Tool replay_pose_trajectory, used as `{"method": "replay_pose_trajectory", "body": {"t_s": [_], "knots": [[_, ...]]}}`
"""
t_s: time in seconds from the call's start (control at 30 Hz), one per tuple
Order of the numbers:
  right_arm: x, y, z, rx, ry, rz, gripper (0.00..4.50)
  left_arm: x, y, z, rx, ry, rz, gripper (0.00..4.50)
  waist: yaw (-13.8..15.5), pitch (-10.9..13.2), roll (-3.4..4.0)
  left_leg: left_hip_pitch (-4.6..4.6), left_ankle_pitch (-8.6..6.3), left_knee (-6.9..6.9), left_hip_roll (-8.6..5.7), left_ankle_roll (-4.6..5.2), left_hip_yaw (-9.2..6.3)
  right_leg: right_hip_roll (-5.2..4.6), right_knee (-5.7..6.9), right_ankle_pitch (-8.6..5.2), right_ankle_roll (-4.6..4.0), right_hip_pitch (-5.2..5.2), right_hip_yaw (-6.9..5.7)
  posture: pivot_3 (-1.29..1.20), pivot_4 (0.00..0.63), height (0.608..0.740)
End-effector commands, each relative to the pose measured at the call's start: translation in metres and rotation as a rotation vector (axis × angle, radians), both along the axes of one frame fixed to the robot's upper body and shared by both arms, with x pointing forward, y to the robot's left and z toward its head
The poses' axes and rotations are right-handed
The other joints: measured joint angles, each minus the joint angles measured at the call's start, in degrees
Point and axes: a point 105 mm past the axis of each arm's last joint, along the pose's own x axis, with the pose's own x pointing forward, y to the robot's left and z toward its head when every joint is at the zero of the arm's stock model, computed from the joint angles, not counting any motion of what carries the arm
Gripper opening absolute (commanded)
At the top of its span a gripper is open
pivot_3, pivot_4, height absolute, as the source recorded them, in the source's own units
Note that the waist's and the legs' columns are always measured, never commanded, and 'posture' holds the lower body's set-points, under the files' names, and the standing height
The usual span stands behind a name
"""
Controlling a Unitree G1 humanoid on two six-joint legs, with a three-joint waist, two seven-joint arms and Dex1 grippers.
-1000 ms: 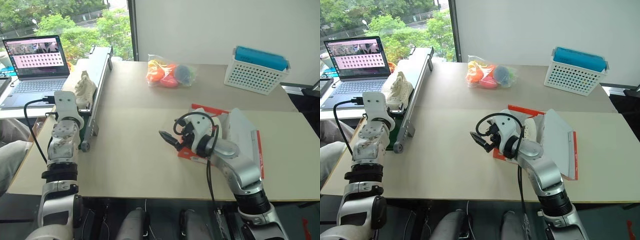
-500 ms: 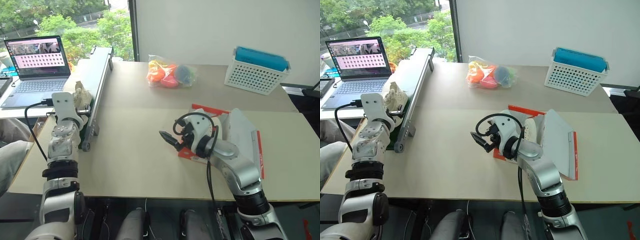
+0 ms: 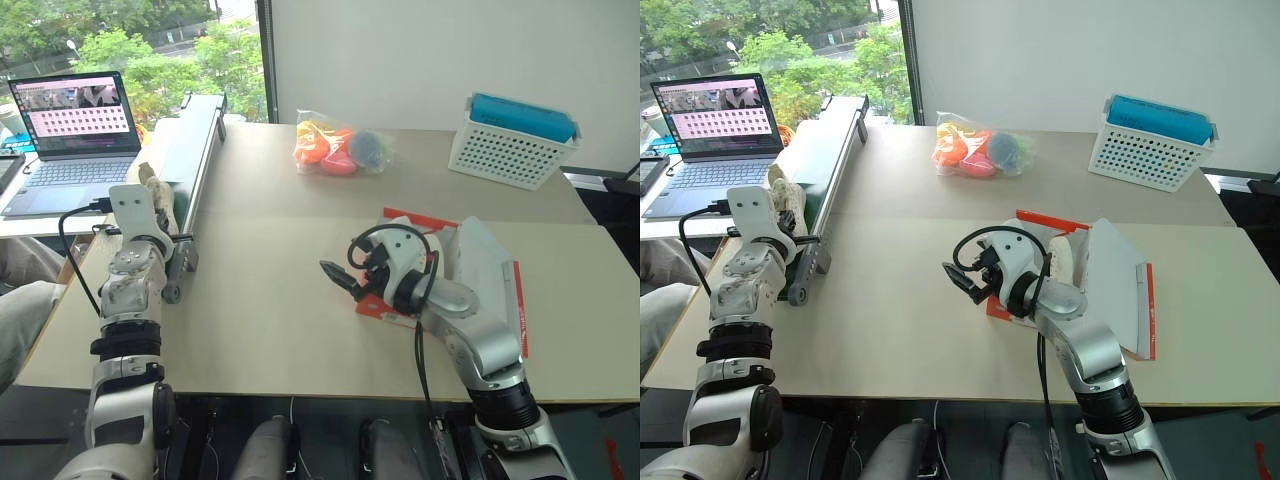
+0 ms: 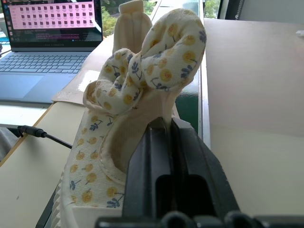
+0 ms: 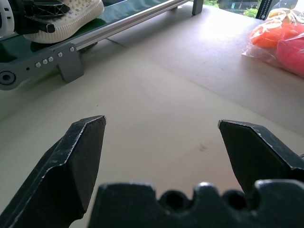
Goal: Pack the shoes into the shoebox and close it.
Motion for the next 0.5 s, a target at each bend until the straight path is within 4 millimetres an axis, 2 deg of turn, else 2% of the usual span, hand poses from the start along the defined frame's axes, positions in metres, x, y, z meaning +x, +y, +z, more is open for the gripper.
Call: {"method": "replay_pose_trajectory", "body": {"t_s": [0.03, 0.5], "knots": [[0.0003, -0.0047, 0.0089, 0.019, -0.028, -0.02, 4.5, 0.002, -0.002, 0.0086, -0.01, -0.019, -0.007, 0.03, 0.0, 0.0, 0.0, 0.0, 0.0, 0.0, 0.0, 0.0, 0.0, 0.0, 0.0, 0.0, 0.0, 0.0, 0.0, 0.0, 0.15, 0.699], [0.0004, -0.006, 0.0084, 0.027, -0.024, -0.037, 4.5, 0.004, -0.0046, 0.0123, -0.063, -0.053, -0.012, 0.03, 0.0, 0.0, 0.0, 0.0, 0.0, 0.0, 0.0, 0.0, 0.0, 0.0, 0.01, 0.0, 0.0, 0.0, 0.0, 0.0, 0.15, 0.699]]}}
